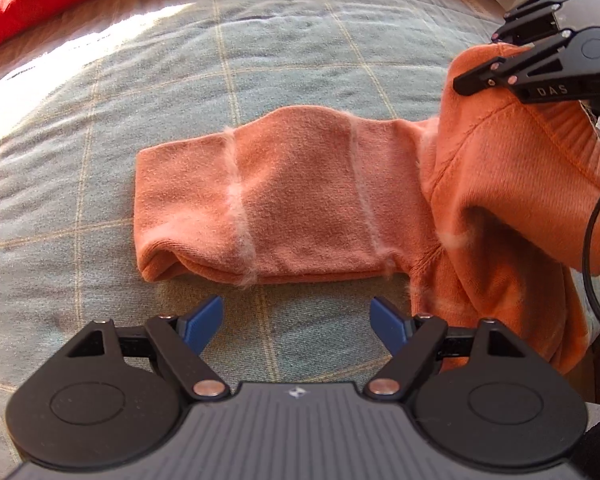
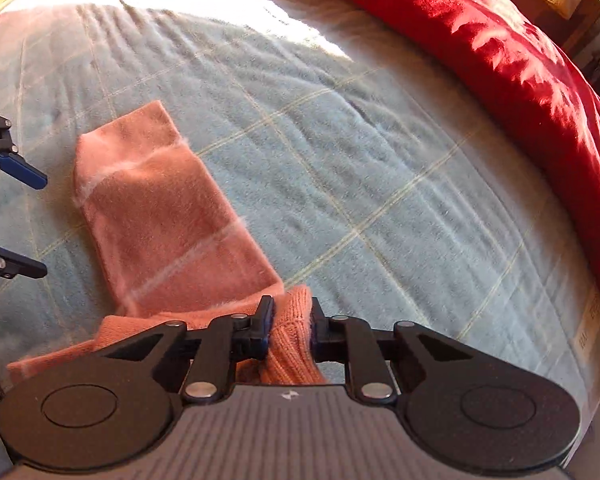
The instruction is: Fold clothes
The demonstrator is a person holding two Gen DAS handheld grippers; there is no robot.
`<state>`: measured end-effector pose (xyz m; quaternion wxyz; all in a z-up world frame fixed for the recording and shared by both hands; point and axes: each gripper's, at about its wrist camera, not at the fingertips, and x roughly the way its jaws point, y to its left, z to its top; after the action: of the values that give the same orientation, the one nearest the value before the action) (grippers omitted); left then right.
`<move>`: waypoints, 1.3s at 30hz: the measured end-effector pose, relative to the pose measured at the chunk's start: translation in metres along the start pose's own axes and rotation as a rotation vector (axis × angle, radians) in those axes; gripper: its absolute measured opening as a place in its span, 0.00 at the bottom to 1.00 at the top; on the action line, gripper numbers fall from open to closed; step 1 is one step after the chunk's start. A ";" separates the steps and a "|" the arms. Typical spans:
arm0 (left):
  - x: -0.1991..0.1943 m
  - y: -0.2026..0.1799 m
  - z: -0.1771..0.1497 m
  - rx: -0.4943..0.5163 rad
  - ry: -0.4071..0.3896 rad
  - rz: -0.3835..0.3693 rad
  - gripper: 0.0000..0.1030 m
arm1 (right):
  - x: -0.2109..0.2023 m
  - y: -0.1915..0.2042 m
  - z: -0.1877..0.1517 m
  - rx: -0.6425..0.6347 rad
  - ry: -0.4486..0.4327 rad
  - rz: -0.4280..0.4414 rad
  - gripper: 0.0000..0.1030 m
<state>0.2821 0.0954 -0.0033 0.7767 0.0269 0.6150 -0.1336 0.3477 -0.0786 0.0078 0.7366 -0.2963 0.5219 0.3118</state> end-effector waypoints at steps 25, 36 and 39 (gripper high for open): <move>-0.004 -0.060 0.057 0.408 -0.079 -0.045 0.78 | -0.057 -0.067 -0.077 0.422 -0.022 0.071 0.47; -0.005 -0.115 0.028 0.507 -0.007 -0.083 0.79 | -0.108 -0.026 -0.191 0.572 -0.043 0.130 0.66; 0.010 -0.130 0.015 0.525 -0.010 -0.073 0.79 | -0.098 -0.006 -0.219 0.595 -0.016 0.159 0.69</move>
<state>0.2673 -0.0349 0.0071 0.7409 0.2044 0.5559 -0.3167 0.1994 -0.2640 0.0405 0.7683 -0.0234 0.6062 0.2041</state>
